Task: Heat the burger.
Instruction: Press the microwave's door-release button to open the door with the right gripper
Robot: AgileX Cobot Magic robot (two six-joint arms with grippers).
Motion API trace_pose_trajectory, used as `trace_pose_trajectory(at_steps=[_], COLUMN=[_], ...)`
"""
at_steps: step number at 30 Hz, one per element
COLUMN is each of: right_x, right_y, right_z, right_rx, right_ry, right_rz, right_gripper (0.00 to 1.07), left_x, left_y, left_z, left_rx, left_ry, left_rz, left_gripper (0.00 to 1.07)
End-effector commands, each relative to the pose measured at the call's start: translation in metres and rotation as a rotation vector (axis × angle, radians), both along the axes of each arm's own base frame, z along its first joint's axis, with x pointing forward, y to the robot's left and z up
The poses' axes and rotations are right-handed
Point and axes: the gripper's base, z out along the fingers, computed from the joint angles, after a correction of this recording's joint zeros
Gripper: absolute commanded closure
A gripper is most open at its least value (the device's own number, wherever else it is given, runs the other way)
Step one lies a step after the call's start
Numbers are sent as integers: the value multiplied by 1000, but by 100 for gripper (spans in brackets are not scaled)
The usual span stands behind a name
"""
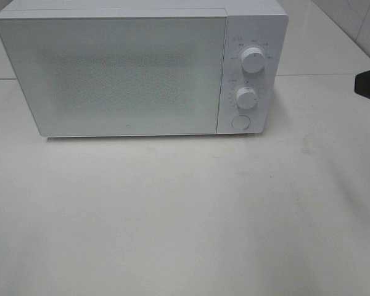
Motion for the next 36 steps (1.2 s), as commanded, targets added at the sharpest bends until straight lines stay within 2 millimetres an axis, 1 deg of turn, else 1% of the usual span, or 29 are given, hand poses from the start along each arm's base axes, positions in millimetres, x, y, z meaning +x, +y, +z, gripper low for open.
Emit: trace_pose_trajectory(at_steps=[1,2,3,4,5,6,7,9,10,11,15,17,18,20,23,24,26,28,30,33,34,36], right_x=[12,16,24,24,32,35,35,45,45,51,59,64,64,62,60,57,55,48,46,40,37,36], right_y=[1,2,4,4,5,6,6,8,8,10,11,13,13,14,14,12,11,6,5,9,15,17], right_z=[-3,-5,-12,-12,-18,-22,-22,-30,-30,-35,-42,-51,-51,-60,-63,-69,-72,-85,-88,-93,-96,-98], right_rx=[-6,-4,0,0,5,6,6,13,13,15,16,24,24,25,22,8,0,-21,-19,-31,-50,-53], right_ry=[-27,-36,-45,-45,-58,-57,-57,-75,-75,-82,-93,-117,-117,-200,-221,-243,-251,-253,-251,-255,-260,-260], right_rz=[7,9,15,15,21,23,23,30,30,35,43,51,51,68,69,64,59,15,-1,-16,-12,-14], right_gripper=[35,35,35,35,35,35,35,35,35,35,35,35,35,35,35,35,35,35,35,35,35,35], left_x=[-2,-2,-2,-2,-2,-2,-2,-2,-2,-2,-2,-2,-2,-2,-2,-2,-2,-2,-2,-2,-2,-2], left_y=[0,0,0,0,0,0,0,0,0,0,0,0,0,0,0,0,0,0,0,0,0,0], left_z=[-1,-1,-1,-1,-1,-1,-1,-1,-1,-1,-1,-1,-1,-1,-1,-1,-1,-1,-1,-1,-1,-1], left_rx=[-1,-1,-1,-1,-1,-1,-1,-1,-1,-1,-1,-1,-1,-1,-1,-1,-1,-1,-1,-1,-1,-1], left_ry=[-15,-15,-15,-15,-15,-15,-15,-15,-15,-15,-15,-15,-15,-15,-15,-15,-15,-15,-15,-15,-15,-15], left_rz=[-2,-2,-2,-2,-2,-2,-2,-2,-2,-2,-2,-2,-2,-2,-2,-2,-2,-2,-2,-2,-2,-2], left_gripper=[7,7,7,7,7,7,7,7,7,7,7,7,7,7,7,7,7,7,7,7,7,7])
